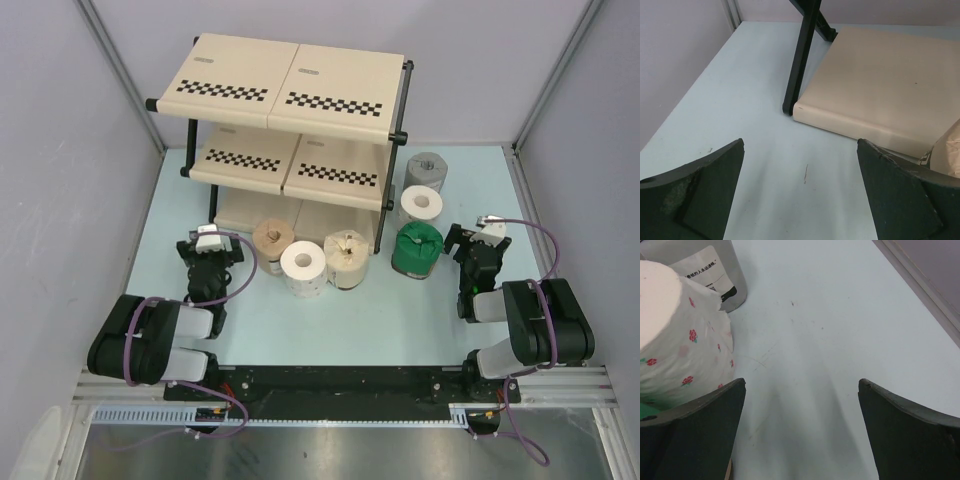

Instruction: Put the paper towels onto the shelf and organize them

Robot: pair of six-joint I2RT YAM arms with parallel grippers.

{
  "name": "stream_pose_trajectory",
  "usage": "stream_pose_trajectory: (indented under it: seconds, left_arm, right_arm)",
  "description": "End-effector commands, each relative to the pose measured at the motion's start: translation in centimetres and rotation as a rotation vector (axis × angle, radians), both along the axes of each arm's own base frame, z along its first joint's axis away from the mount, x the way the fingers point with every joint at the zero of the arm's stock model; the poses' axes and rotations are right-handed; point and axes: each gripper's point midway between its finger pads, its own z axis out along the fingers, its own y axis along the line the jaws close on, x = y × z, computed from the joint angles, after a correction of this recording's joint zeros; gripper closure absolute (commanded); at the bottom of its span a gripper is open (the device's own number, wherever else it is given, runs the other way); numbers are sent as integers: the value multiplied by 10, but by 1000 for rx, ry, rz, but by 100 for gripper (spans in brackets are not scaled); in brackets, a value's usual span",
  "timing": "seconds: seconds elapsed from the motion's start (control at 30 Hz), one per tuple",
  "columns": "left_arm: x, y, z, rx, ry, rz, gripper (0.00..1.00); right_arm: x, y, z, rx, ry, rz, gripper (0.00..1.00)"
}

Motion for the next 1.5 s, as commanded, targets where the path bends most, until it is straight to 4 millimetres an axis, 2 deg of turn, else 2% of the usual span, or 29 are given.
stream_pose_trajectory:
  seconds: [0.0, 0.37, 0.5, 0.87, 0.97, 1.07, 1.1, 1.13, 1.17, 1.27, 1.43, 1.47]
  left_arm:
    - [7, -5, 21, -8, -72, -34, 0]
    - [7, -4, 20, -8, -65, -37, 0]
    - [14, -6, 17, -27, -40, -86, 0]
    - [11, -4, 17, -23, -47, -79, 0]
    - [5, 1, 22, -35, -82, -47, 0]
    - [-3, 5, 37, -43, -111, -23, 0]
    - [-5, 7, 51, -55, -143, -11, 0]
    - [-8, 9, 37, -52, -65, 5, 0]
    - [-3, 11, 52, -82, -82, 24, 0]
    - [-7, 15, 62, -158, -16, 73, 0]
    - [-12, 6, 80, -327, -74, 51, 0]
    - [-14, 4, 74, -351, -41, 55, 0]
  right_arm:
    - [7, 1, 13, -7, -47, 3, 0]
    - [7, 2, 12, -7, -44, 5, 0]
    - [7, 0, 13, -7, -47, 2, 0]
    - [8, 0, 12, 6, -44, 23, 1]
    - [8, 1, 12, 7, -44, 26, 0]
    - [8, 1, 13, 5, -45, 26, 0]
    - [8, 1, 12, 5, -43, 25, 0]
    - [8, 1, 13, 5, -43, 26, 0]
    - [8, 1, 13, 4, -43, 27, 0]
    - [8, 0, 12, 3, -41, 23, 0]
    - [8, 2, 13, 3, -44, 27, 0]
    - [8, 1, 12, 3, -41, 25, 0]
